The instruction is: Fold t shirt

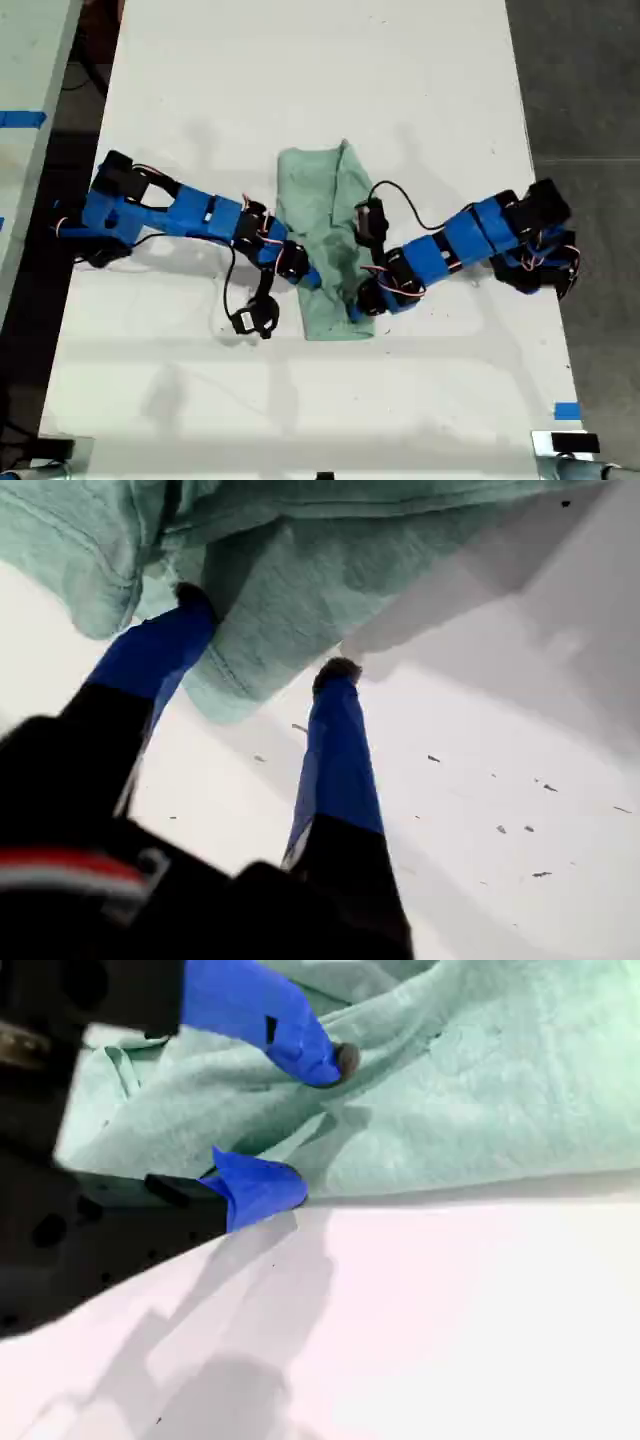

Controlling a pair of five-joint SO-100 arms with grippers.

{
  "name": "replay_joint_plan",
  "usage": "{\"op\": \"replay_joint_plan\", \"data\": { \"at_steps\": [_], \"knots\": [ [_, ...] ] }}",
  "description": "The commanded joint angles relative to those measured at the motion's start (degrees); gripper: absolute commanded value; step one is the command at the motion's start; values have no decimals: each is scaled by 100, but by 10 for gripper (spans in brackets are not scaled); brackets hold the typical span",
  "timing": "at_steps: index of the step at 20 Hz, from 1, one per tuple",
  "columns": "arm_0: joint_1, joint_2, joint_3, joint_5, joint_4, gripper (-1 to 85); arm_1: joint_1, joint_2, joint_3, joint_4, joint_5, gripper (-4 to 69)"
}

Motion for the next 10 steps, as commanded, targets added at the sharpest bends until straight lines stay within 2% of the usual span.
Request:
{"op": "replay_joint_plan", "data": {
  "at_steps": [1,10],
  "knots": [
    [272,-694,-1811,360,325,104,-185,-536,-1310,193,-167,171],
    [290,-633,-1811,360,343,101,-185,-554,-1354,202,-185,162]
  ]
}}
